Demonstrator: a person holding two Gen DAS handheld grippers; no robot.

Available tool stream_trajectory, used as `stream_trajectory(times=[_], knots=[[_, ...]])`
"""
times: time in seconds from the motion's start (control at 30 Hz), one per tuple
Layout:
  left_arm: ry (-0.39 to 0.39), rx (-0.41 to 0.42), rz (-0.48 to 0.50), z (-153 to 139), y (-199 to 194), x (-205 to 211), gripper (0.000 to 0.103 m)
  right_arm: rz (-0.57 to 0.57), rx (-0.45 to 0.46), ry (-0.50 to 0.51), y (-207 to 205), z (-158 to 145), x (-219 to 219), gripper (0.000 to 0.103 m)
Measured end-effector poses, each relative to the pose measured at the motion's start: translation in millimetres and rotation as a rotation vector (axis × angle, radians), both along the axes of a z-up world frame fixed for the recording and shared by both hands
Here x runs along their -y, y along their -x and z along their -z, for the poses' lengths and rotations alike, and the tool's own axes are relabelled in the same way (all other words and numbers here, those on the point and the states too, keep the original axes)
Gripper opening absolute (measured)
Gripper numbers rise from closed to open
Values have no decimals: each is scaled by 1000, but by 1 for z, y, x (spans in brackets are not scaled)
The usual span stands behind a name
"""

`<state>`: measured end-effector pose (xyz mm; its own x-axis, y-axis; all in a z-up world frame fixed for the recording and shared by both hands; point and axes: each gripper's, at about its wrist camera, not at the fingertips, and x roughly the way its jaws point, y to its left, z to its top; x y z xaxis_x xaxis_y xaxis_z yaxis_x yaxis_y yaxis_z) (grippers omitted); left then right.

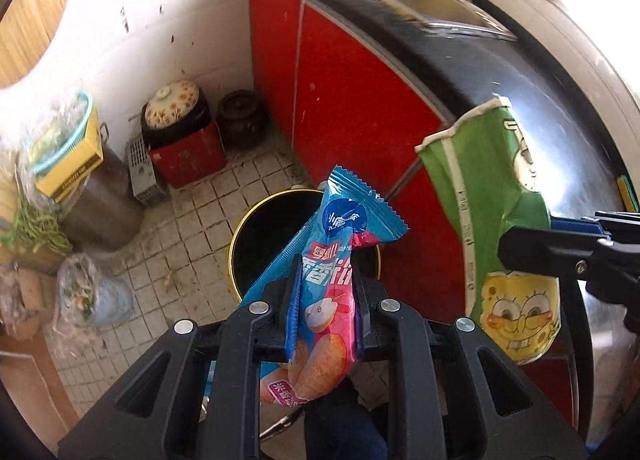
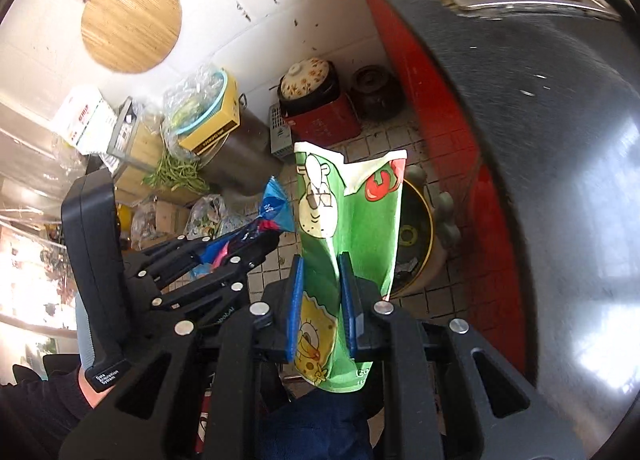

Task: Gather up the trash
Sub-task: 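Carry wrapper and SpongeBob bag to the bin and open both tools over it, then swing both tools back over the countertop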

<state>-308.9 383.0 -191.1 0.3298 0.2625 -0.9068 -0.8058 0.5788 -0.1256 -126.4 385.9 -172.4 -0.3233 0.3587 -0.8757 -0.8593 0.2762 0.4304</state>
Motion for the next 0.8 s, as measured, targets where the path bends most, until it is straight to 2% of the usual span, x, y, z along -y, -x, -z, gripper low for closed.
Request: stream_trajectory(times=[0.27,0.4,0.47,0.5,0.53,0.57,0.6,0.63,0.7,0.8], knots=[[44,29,-11,23,1,-23,20,-27,31,48,7,18,-33,18],[41,29,-7,29,0,-28,20,-44,43,61,6,19,-36,19],[34,15,-7,33,-1,-28,24,-50,54,74,5,21,-40,19],[35,10,-7,35,-1,-31,32,-53,60,79,4,22,-41,21],[36,7,-11,36,-1,-32,47,-59,62,86,4,24,-44,21],[36,9,-17,38,-1,-33,55,-66,59,97,4,26,-45,25],[32,16,-22,37,0,-33,66,-67,63,101,4,26,-47,33],[23,13,-26,37,0,-32,71,-64,74,96,3,25,-48,38],[19,9,-23,37,1,-33,72,-50,72,78,-1,22,-48,52],[19,10,-18,36,1,-31,77,-41,77,79,-6,19,-45,54]])
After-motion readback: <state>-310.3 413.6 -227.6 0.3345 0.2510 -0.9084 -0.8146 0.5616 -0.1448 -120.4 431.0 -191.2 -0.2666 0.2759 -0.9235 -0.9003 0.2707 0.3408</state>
